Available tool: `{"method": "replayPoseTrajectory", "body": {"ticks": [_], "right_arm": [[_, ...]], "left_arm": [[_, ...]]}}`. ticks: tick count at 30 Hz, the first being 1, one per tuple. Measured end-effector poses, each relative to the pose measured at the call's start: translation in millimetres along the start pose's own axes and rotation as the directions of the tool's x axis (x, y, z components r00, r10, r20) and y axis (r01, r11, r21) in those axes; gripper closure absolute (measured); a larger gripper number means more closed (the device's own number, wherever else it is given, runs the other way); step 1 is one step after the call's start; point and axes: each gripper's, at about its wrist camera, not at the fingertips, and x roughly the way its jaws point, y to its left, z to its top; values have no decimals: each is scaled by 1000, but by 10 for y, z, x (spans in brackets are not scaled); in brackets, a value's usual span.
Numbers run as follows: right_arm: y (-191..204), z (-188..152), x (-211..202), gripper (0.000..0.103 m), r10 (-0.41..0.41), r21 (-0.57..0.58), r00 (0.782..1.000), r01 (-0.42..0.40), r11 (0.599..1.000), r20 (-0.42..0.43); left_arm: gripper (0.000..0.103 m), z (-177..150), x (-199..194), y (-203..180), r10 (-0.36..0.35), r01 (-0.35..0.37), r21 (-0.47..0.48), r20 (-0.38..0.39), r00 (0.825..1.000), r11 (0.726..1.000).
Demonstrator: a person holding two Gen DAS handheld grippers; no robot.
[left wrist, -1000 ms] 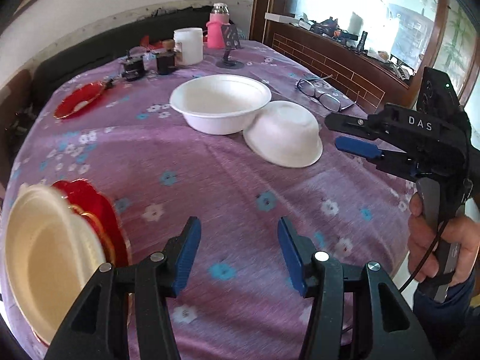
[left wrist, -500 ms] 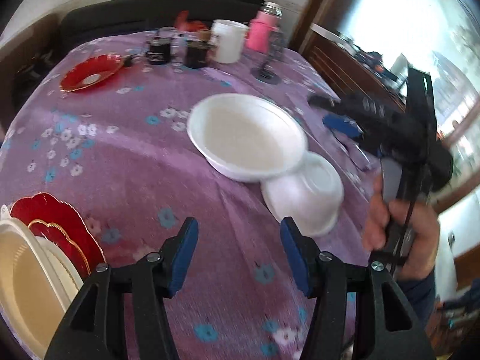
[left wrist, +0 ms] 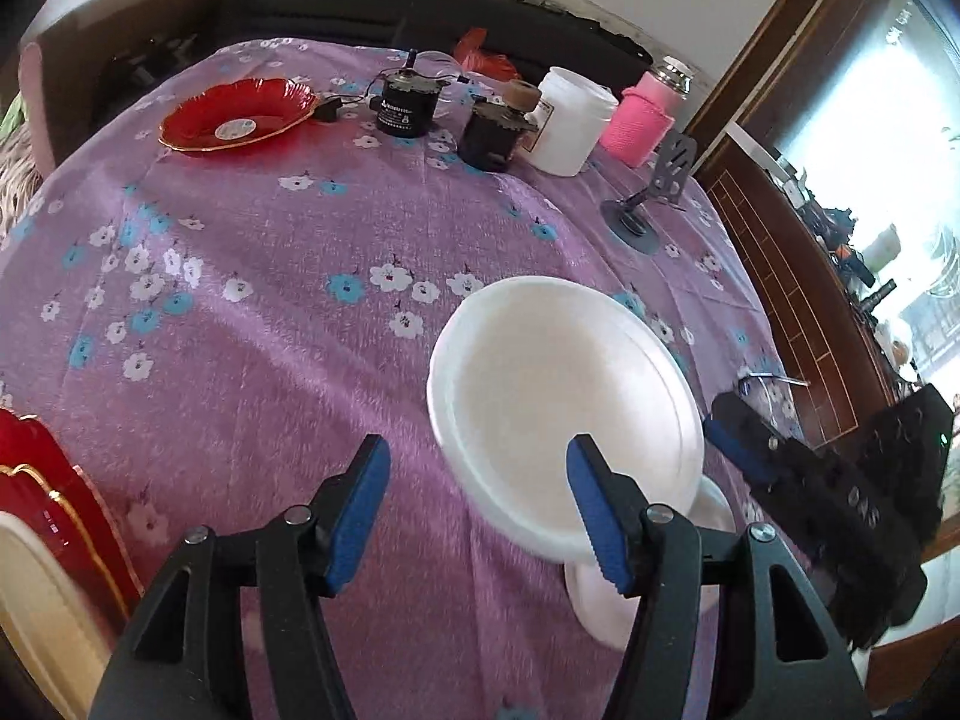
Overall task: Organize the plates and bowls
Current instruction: 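Move the right tool to the upright white bowl and grasp its rim, then lift the white bowl with the right tool and carry it toward the stack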
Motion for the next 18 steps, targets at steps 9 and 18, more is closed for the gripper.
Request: {"method": "replayPoseTrajectory", "body": {"ticks": [9,18], "right_arm": [[-16,-49,125,94,-46,-5,998,46,999,-38],[152,-45,-38,95,-21,-76,999,24,997,38]], "left_arm": [[80,21,289,63,-40,40,-16,2,999,999],[86,-44,34,-62,-7,-1,102,83,997,995]]}}
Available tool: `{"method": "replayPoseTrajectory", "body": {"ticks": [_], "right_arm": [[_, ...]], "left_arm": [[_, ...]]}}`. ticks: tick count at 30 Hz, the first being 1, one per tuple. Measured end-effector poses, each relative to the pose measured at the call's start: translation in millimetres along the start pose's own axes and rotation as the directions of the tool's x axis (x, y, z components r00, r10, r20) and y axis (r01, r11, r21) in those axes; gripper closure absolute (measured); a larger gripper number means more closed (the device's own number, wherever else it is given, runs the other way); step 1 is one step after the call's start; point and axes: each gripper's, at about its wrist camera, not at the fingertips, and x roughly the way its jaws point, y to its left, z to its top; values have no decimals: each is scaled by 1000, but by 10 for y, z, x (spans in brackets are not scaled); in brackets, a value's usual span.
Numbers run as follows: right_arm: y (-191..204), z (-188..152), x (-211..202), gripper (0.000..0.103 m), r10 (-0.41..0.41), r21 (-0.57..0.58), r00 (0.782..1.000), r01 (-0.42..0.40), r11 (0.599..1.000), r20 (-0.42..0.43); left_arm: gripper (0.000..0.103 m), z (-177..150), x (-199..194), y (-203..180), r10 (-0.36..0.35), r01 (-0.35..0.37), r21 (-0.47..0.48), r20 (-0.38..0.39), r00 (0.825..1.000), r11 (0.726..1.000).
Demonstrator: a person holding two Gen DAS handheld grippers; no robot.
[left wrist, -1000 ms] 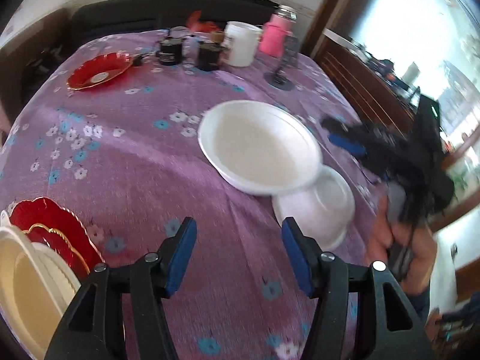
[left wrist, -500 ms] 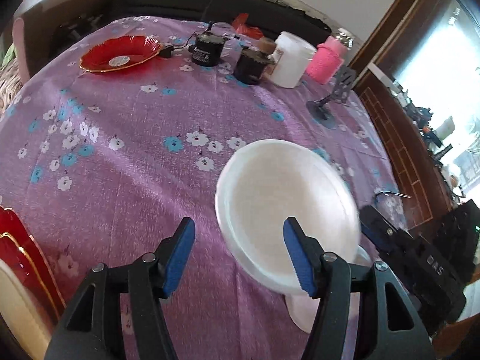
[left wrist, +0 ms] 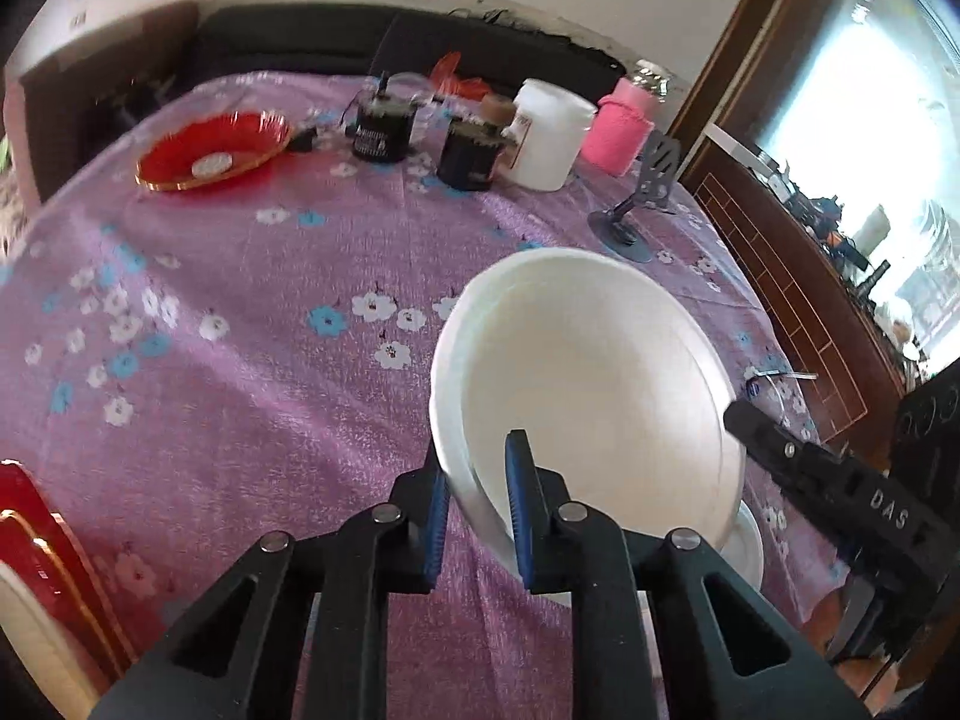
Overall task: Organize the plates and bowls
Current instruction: 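Lift the white bowl with the right tool and carry it toward the stack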
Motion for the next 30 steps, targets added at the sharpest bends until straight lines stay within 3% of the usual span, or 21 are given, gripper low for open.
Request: {"method": "replayPoseTrajectory", "body": {"ticks": [7,12,19,22,24,30], "right_arm": [[329,-207,-278,94,-31,-41,998,33,999,45],[422,-651,-521,94,-64,-7,997,64,998,35],[587,-1297,-936,93,-73,0,997,73,997,35],[665,-1570,-1049,93,-111,-11,993,111,994,39],[722,-1711,-1109,93,-134,-18,990,135,991,39],[791,-1953,-1214,93,-175,-25,984,176,984,40]], "left_arm": [[83,-177,-362,-5,-7,5,63,34,999,998],[81,-388,-677,8,-44,38,118,50,998,992],[72,-953,-1106,53,-105,91,219,51,993,972],[72,-1202,-1170,103,-114,103,239,36,993,966],[66,-1333,-1188,135,-120,109,250,26,992,962],[66,-1575,-1177,232,-139,139,246,-15,990,959]]}}
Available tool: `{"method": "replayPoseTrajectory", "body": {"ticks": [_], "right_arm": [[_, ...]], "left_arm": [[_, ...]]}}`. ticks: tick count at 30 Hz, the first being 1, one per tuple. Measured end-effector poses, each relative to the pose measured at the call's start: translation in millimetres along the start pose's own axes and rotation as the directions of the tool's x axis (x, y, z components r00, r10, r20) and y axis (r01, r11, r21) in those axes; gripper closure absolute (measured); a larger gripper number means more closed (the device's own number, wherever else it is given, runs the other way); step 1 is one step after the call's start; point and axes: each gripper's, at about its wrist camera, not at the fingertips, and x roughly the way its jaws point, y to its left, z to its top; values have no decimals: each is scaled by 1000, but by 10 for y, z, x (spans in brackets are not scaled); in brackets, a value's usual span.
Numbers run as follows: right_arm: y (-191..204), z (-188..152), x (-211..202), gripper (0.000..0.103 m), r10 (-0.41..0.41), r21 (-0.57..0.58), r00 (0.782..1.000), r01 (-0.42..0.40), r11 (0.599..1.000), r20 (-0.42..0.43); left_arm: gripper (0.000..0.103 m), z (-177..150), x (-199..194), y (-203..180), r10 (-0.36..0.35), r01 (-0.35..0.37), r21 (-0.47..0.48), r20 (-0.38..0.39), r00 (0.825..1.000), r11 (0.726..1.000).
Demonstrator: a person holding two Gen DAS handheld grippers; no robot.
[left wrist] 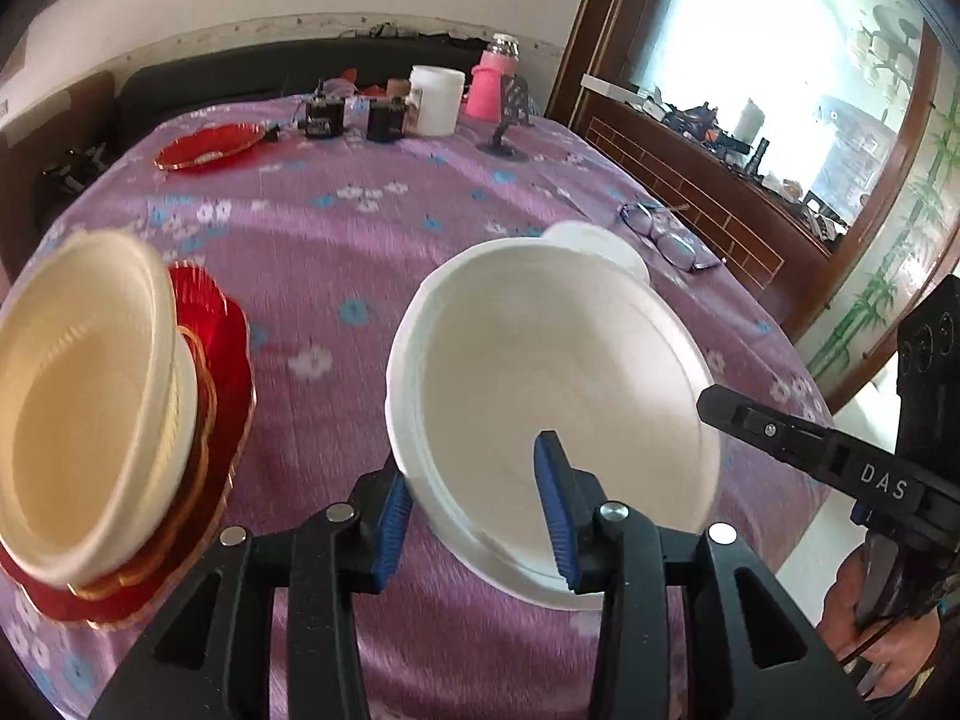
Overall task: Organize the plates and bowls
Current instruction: 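Lift the white bowl with the right tool and carry it toward the stack, then lower the white bowl with the right tool over the beige plate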
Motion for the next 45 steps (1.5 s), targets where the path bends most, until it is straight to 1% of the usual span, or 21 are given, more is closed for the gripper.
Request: {"method": "replayPoseTrajectory", "body": {"ticks": [6,10,17,21,24,29,38,45], "right_arm": [[-43,-161,-5,91,-28,26,999,29,999,-19],[-21,-195,-18,91,-44,25,999,45,999,-15],[46,-249,90,87,-50,11,998,51,999,-44],[31,-248,141,87,-69,11,997,70,998,-41],[23,-254,128,87,-74,13,997,75,997,-34],[87,-281,58,87,-77,4,997,77,997,-15],[328,-291,-97,87,-50,-34,999,50,998,17],[418,-255,-135,87,-35,-45,999,36,998,25]], "left_arm": [[66,-127,-24,-11,-6,6,4,-10,1000,1000],[66,-169,-49,-20,-6,6,3,-9,1000,1000],[64,-214,-23,-17,-1,1,6,-19,1000,1000],[64,-227,40,-27,2,-2,29,-18,1000,1000],[68,-230,38,-52,-4,4,47,-5,1000,999],[68,-227,-54,-76,4,-6,69,33,999,998],[68,-194,-330,-25,17,-25,73,103,994,997],[68,-187,-424,10,20,-28,69,121,992,997]]}}
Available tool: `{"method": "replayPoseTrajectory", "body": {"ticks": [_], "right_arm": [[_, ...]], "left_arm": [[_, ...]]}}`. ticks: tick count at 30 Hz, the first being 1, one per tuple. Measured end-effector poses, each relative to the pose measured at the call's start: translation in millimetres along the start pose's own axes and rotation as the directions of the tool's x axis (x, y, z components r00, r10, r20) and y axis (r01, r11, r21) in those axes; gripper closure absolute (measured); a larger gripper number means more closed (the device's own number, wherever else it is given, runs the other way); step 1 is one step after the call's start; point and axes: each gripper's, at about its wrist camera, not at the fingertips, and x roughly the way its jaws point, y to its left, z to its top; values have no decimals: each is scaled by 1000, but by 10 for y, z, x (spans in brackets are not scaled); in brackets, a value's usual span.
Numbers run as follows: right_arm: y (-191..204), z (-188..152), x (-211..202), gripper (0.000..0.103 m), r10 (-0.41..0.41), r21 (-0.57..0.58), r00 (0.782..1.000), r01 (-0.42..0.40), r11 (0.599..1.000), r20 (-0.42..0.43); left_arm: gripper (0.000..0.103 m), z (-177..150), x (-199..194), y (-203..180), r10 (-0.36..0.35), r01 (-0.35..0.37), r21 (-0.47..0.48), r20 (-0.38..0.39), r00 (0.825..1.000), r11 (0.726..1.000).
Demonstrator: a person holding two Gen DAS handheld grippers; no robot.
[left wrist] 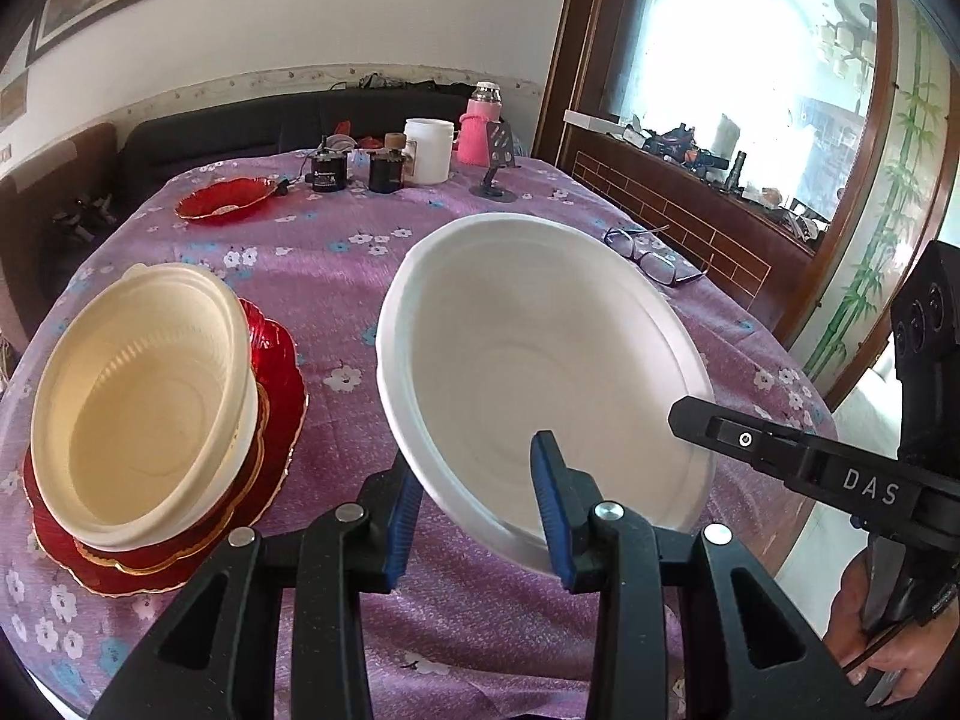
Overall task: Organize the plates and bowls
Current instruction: 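Lower the white bowl with the right tool over the beige plate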
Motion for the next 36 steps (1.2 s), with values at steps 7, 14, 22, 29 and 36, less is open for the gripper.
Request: {"method": "replayPoseTrajectory", "body": {"ticks": [7,14,22,29,36], "right_arm": [[102,55,-36,87,17,-19,1000,-16,1000,9],[282,127,-63,87,45,-47,999,-45,998,19],[508,209,20,87,80,-79,997,-80,994,4],[767,269,149,87,121,-114,992,-123,986,-22],[1026,302,285,87,138,-154,990,-141,978,-31]], "left_arm": [[68,33,-101,30,5,-5,-9,20,1000,1000],[68,56,-250,117,22,-20,-25,50,999,999],[68,103,-433,323,47,-42,-62,87,995,997],[68,120,-607,594,77,-64,-111,119,990,992],[68,92,-698,833,111,-91,-153,129,985,984]]}}
